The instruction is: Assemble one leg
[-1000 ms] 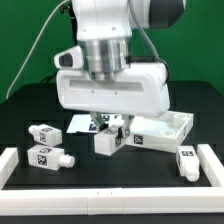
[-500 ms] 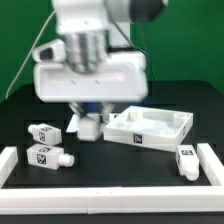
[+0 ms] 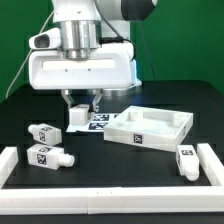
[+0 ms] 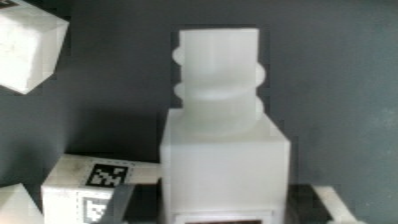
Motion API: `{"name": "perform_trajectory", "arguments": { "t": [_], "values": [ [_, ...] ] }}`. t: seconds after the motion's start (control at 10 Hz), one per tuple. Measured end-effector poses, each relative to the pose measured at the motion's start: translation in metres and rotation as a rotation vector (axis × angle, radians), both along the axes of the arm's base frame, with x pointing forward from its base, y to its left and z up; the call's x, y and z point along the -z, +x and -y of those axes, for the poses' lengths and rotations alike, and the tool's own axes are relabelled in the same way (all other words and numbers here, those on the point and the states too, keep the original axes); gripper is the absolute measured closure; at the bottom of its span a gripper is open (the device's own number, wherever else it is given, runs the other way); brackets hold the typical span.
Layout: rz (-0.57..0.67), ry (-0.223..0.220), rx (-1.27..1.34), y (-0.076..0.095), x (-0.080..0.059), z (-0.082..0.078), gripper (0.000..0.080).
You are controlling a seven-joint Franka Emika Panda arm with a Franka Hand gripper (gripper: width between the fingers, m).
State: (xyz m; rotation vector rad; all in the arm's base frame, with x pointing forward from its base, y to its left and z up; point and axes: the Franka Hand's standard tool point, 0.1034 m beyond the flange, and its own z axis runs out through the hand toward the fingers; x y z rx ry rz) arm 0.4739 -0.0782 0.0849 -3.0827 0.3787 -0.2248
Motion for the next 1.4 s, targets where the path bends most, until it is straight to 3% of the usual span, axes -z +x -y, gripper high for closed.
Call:
{"name": "perform_trajectory", "arguments": {
  "t": [0.1,0.2,0.4,0.5,0.9,1.1,1.3,1.4],
  "values": [
    [-0.001,0.000,0.000,-0.001,0.000,0.000,0.0518],
    [-0.011,0.005,-0.006,-0.015,0.002,0.003,0.0518],
    [-0.057,0.014,0.029,-0.073,0.023,0.019,0.0518],
    [-0.078,0.015,0.040,-0.085,0.031,0.019,0.0518],
    [-0.073,0.012,0.026,-0.082,0.031,0.016,0.0518],
    [-0.091,-0.011,-0.107,-0.093,0.047,0.004,0.0518],
    [-0.125,-0.016,-0.199,-0.101,0.063,0.005,0.0518],
    [-0.120,-0.015,-0.192,-0.098,0.062,0.004,0.0518]
  ]
}}
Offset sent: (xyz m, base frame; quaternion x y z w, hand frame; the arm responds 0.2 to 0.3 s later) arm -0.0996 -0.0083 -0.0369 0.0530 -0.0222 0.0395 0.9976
